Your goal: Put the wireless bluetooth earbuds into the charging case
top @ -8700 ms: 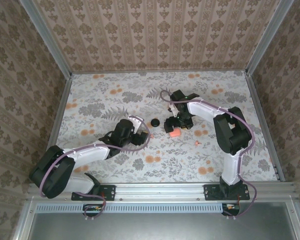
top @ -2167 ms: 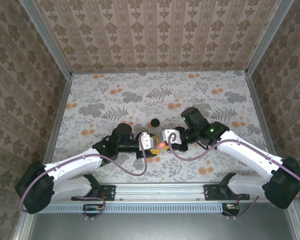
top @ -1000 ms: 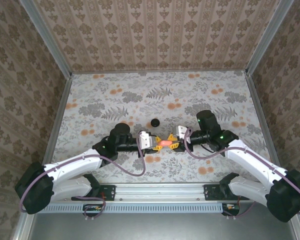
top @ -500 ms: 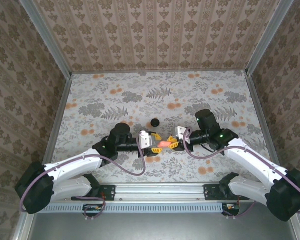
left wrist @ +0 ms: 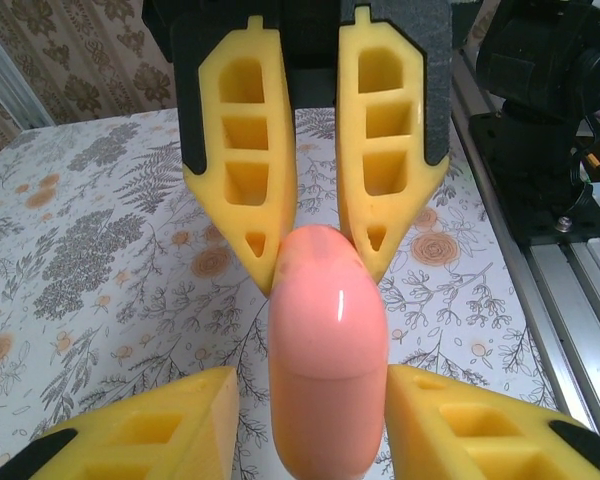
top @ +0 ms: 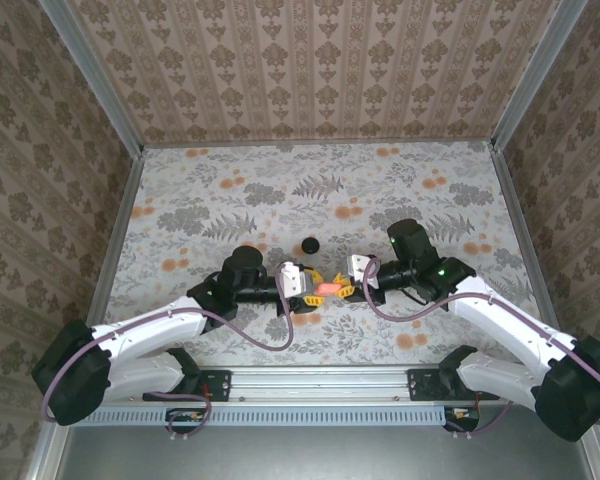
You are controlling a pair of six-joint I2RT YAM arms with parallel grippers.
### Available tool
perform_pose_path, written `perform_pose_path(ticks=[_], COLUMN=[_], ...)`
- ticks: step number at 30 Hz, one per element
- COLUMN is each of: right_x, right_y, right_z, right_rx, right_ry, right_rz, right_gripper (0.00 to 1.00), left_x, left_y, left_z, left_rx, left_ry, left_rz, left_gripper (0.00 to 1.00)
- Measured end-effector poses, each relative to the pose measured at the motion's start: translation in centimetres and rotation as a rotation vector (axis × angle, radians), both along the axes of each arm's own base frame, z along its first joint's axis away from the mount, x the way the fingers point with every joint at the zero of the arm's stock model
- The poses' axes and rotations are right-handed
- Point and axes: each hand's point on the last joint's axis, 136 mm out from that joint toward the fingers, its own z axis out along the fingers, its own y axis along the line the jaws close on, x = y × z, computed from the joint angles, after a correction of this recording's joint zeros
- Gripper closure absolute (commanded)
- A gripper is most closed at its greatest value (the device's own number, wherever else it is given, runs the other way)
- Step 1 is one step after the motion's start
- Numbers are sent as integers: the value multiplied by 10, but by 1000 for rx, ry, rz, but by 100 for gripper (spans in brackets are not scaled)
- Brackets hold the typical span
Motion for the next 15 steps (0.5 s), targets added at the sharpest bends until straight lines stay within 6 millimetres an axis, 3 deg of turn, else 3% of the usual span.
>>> perform_pose_path(ticks=[10,15], right_x=[0,1], right_y=[2,3], right_z=[-3,-3], right_rx=[-5,-3], right_ry=[9,5], right_rz=[3,3], right_gripper=[81,81], left_x=[0,0], left_y=[0,-1], left_z=[-2,-2], left_rx=[4,4], left_ry=[5,4], left_rz=[-3,-4], left_gripper=[63,73])
